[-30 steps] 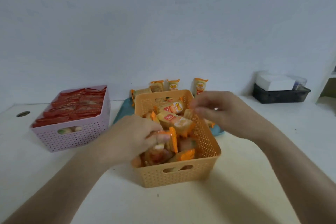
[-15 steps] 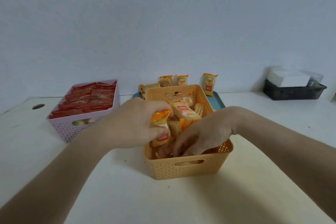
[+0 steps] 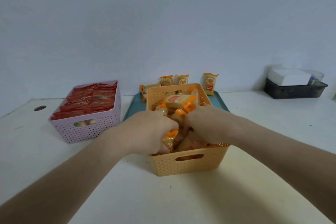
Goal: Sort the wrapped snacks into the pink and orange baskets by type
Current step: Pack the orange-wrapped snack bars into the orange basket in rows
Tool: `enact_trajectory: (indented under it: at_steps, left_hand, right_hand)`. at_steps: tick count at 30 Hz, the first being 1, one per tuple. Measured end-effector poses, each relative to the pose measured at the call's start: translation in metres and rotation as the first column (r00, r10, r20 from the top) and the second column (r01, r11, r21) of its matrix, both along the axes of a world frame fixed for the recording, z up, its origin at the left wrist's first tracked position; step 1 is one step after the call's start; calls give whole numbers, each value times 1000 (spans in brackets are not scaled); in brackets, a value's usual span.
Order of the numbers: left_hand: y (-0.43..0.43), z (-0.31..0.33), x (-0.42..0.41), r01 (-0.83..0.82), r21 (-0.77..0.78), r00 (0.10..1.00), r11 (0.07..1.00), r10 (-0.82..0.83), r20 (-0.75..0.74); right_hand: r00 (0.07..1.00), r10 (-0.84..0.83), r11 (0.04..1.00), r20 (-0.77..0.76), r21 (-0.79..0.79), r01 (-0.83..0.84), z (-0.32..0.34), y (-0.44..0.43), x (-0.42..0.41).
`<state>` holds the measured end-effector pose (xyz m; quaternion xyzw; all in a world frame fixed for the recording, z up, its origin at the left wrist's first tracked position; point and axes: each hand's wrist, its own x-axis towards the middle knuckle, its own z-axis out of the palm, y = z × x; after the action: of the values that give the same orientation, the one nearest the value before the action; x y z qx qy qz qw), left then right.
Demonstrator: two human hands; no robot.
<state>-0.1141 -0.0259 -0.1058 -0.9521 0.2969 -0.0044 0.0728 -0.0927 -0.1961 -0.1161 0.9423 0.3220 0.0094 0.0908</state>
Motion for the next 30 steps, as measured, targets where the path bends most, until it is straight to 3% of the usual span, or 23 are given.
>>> enact_trajectory:
  at_steps: [3, 5, 7, 10, 13, 15, 17, 20, 24, 25, 26, 28, 30]
  left_hand:
    - [-2, -12, 0, 11, 34, 985, 999, -16, 169]
    - [-1, -16, 4, 13, 1, 976, 1000, -13, 215]
    - [4, -18, 9, 2, -62, 986, 998, 9, 167]
    - [10, -18, 15, -36, -133, 999, 990, 35, -5]
    - [12, -14, 13, -70, -257, 995, 964, 51, -83]
    - [13, -9, 11, -79, -290, 991, 954, 43, -130]
    - [13, -6, 8, -75, -285, 982, 956, 21, -186]
    - [9, -10, 3, -74, -351, 976, 933, -5, -217]
    - [4, -19, 2, -103, -488, 968, 867, -25, -249]
    - [4, -20, 2, -94, -502, 972, 860, -30, -234]
    - [4, -19, 1, -86, -497, 976, 863, -26, -214]
    - [4, -18, 2, -93, -442, 986, 892, 21, -166]
    - [1, -18, 3, -116, -384, 991, 916, 79, -111]
  right_hand:
    - [991, 26, 989, 129, 141, -45, 3, -4, 2]
    - [994, 68, 967, 80, 241, -85, 5, -4, 5]
    - [985, 88, 952, -148, 304, -40, 10, -6, 7]
    - [866, 12, 966, -501, 228, 119, 22, -13, 5]
    - [869, -7, 991, -494, 112, 71, 22, -11, 4]
    - [900, 15, 987, -435, 150, 56, 19, -7, 4]
    - [911, 47, 938, -410, 331, 101, 19, -7, 5]
    - [897, 98, 769, -432, 605, 208, 24, -6, 3]
    - [849, 113, 674, -516, 668, 316, 26, -7, -2]
    - [865, 73, 670, -497, 667, 327, 27, -11, -2]
    - [910, 8, 728, -414, 627, 278, 29, -16, -1]
    - [978, -126, 934, -166, 312, 173, 32, -25, -1]
    - [992, -129, 991, -5, 29, 129, 27, -25, -5]
